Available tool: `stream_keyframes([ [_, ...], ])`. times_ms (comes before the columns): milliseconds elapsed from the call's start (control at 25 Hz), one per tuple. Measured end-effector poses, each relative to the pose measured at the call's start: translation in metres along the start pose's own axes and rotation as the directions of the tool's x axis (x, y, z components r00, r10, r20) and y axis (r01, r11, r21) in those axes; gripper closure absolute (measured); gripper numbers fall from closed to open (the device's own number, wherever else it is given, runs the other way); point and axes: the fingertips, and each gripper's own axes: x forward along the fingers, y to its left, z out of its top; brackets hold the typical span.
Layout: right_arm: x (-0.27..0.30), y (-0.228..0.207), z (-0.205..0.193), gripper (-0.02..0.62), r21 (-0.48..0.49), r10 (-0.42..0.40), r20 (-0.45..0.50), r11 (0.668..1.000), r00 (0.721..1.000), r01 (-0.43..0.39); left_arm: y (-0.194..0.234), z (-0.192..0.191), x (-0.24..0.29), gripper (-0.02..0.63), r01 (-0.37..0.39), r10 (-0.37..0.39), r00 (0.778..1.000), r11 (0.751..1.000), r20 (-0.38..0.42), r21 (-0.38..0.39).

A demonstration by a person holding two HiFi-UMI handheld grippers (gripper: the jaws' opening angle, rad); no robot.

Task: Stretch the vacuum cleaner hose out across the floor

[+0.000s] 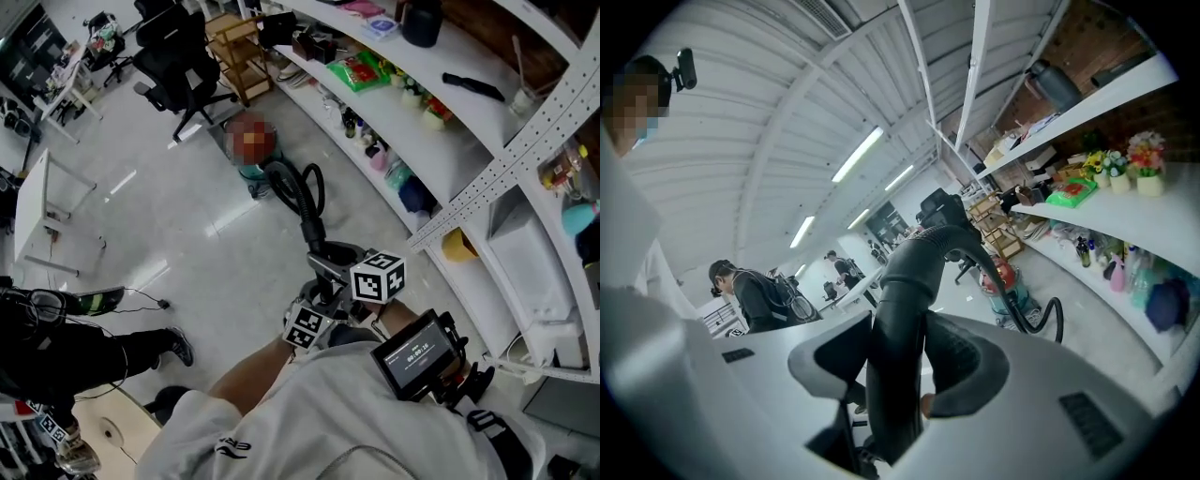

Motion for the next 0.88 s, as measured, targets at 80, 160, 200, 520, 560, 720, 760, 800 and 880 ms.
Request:
stream_keyframes([
  [80,-0.004,0.009,-0.008,0.416,0.002,-0.023,0.015,1.0,1.0,0.023,-0.009,-0.005,-0.009,0.485,0.022,-0.022,1.0,1.0,0.002,0.01],
  [160,-0.01,0.019,-0.019,0.416,0.003,-0.046,0.025,0.999,0.999,0.046,-0.021,-0.012,-0.019,0.485,0.044,-0.044,0.999,0.999,0.008,0.016],
  [200,-0.012,0.023,-0.025,0.416,0.004,-0.058,0.03,0.998,0.998,0.057,-0.026,-0.015,-0.024,0.485,0.056,-0.056,0.998,0.998,0.011,0.019],
  [520,-0.028,0.058,-0.062,0.419,0.019,-0.112,0.04,0.994,0.993,0.111,-0.063,-0.041,-0.061,0.485,0.116,-0.117,0.993,0.992,0.005,0.044],
  [560,-0.031,0.061,-0.066,0.419,0.02,-0.116,0.039,0.993,0.992,0.116,-0.068,-0.042,-0.064,0.485,0.122,-0.122,0.993,0.992,0.005,0.044],
  [720,-0.044,0.071,-0.079,0.419,0.024,-0.128,0.039,0.992,0.991,0.127,-0.087,-0.048,-0.072,0.485,0.136,-0.136,0.991,0.99,0.004,0.046],
  [760,-0.048,0.072,-0.082,0.419,0.024,-0.13,0.038,0.991,0.991,0.129,-0.092,-0.05,-0.073,0.485,0.136,-0.137,0.991,0.99,0.003,0.047],
  [800,-0.052,0.074,-0.086,0.42,0.023,-0.13,0.035,0.991,0.991,0.129,-0.098,-0.052,-0.073,0.485,0.135,-0.135,0.991,0.99,0.001,0.046],
  [880,-0.061,0.077,-0.094,0.42,0.019,-0.126,0.027,0.992,0.992,0.126,-0.109,-0.055,-0.073,0.485,0.131,-0.131,0.991,0.99,-0.004,0.044],
])
